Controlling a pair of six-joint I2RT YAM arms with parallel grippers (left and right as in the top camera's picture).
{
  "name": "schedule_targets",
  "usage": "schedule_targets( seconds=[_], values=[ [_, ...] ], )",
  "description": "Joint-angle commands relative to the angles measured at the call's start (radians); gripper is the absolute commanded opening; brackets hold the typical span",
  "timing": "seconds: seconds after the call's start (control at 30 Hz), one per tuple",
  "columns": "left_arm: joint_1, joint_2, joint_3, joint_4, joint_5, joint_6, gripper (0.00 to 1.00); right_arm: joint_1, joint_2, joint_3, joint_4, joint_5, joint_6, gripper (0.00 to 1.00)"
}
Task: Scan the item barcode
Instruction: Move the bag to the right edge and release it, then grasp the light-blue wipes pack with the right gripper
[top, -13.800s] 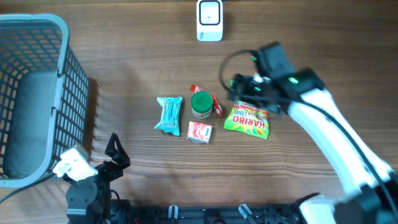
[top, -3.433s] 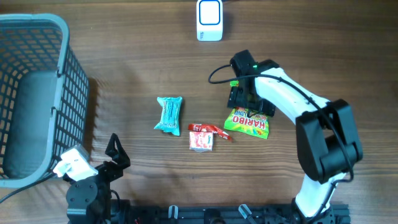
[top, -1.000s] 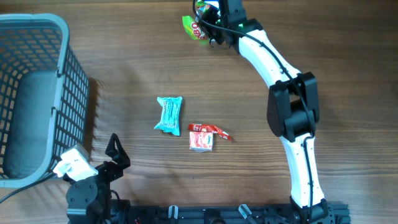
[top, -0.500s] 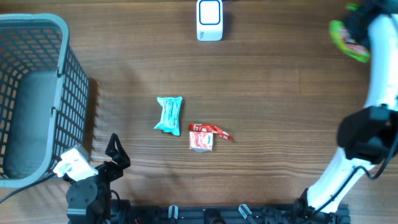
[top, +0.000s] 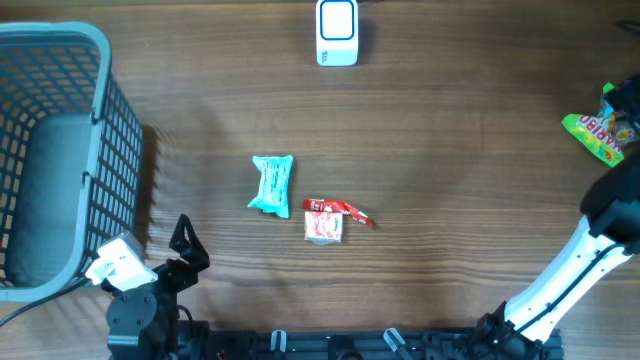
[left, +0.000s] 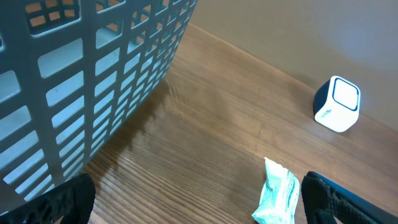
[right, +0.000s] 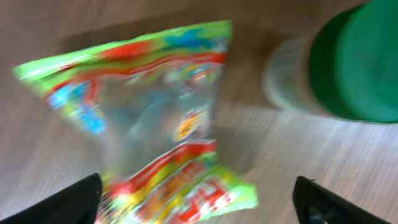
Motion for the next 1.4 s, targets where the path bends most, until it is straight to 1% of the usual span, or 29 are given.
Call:
schedule_targets(
  seconds=[0.0,0.07,0.1,0.13,0.17,0.23,0.27,0.3,0.33,0.43,0.5,0.53,0.57,0.67,0.73,0.77,0.83,1.0,1.1,1.17,1.23,1.3,1.37],
  values=[
    [-0.003,-0.006,-0.004,0.002,-0.01,0.012,1.0,0.027,-0.133,0.008,-0.025,-0.37,-0.005,0.99],
    [-0.003,-0.006,-0.004,0.002,-0.01,0.012,1.0,0.077,-0.163,0.008,-0.114,-0.616,-0.003,0.99],
    [-0.003,-0.006,-0.004,0.002,-0.01,0.012,1.0,0.122,-0.163,0.008,-0.18,-0.713,-0.027,1.0],
    [-0.003,-0.006,-0.004,0.002,-0.01,0.012,1.0,0.175,-0.161,0.008,-0.248,-0.785,-0.098,1.0],
    [-0.003,-0.006,-0.004,0.002,-0.01,0.012,1.0,0.229,-0.161,0.004,-0.297,-0.807,-0.146,0.99],
    [-0.003,-0.006,-0.004,0.002,-0.01,0.012,1.0,0.386,-0.162,0.004,-0.397,-0.806,-0.236,1.0],
    [-0.003,-0.006,-0.004,0.002,-0.01,0.012,1.0,0.448,-0.161,0.003,-0.415,-0.805,-0.266,1.0],
    [-0.003,-0.006,-0.004,0.002,-0.01,0.012,1.0,0.531,-0.161,0.003,-0.421,-0.794,-0.294,0.99],
    [-0.003,-0.006,-0.004,0.002,-0.01,0.012,1.0,0.641,-0.161,0.003,-0.409,-0.753,-0.294,1.0],
    [-0.003,-0.006,-0.004,0.002,-0.01,0.012,1.0,0.851,-0.159,-0.002,-0.328,-0.69,-0.259,1.0],
    [-0.003,-0.006,-0.004,0.002,-0.01,0.012,1.0,0.991,-0.153,-0.002,-0.291,-0.626,-0.171,1.0],
    [-0.003,-0.006,-0.004,0.002,-0.01,0.012,1.0,1.05,-0.145,-0.002,-0.281,-0.568,-0.106,0.98],
    [-0.003,-0.006,-0.004,0.002,-0.01,0.012,1.0,1.146,-0.128,-0.002,-0.261,-0.472,-0.022,0.96],
    [-0.003,-0.006,-0.004,0.002,-0.01,0.012,1.0,1.297,-0.082,-0.002,-0.203,-0.383,0.007,0.95],
    [-0.003,-0.006,-0.004,0.002,-0.01,0.012,1.0,1.389,-0.034,-0.002,-0.173,-0.27,0.079,0.93],
    [-0.003,-0.006,-0.004,0.002,-0.01,0.012,1.0,1.421,-0.007,-0.002,-0.167,-0.199,0.13,0.88],
    [-0.003,-0.006,-0.004,0.002,-0.01,0.012,1.0,1.463,0.039,-0.002,-0.149,-0.116,0.188,0.82],
    [-0.003,-0.006,-0.004,0.002,-0.01,0.012,1.0,1.482,0.094,-0.002,-0.069,-0.109,0.243,0.81],
    [-0.003,-0.006,-0.004,0.002,-0.01,0.012,1.0,1.483,0.118,-0.002,-0.045,-0.097,0.274,0.75],
    [-0.003,-0.006,-0.004,0.002,-0.01,0.012,1.0,1.489,0.14,-0.002,-0.055,-0.087,0.32,0.62],
    [-0.003,-0.006,-0.004,0.002,-0.01,0.012,1.0,1.496,0.164,-0.002,-0.094,-0.072,0.389,0.52],
    [-0.003,-0.006,-0.004,0.002,-0.01,0.012,1.0,1.501,0.166,-0.002,-0.139,-0.045,0.459,0.39],
    [-0.003,-0.006,-0.004,0.002,-0.01,0.012,1.0,1.502,0.164,-0.001,-0.157,-0.037,0.47,0.34]
  ],
)
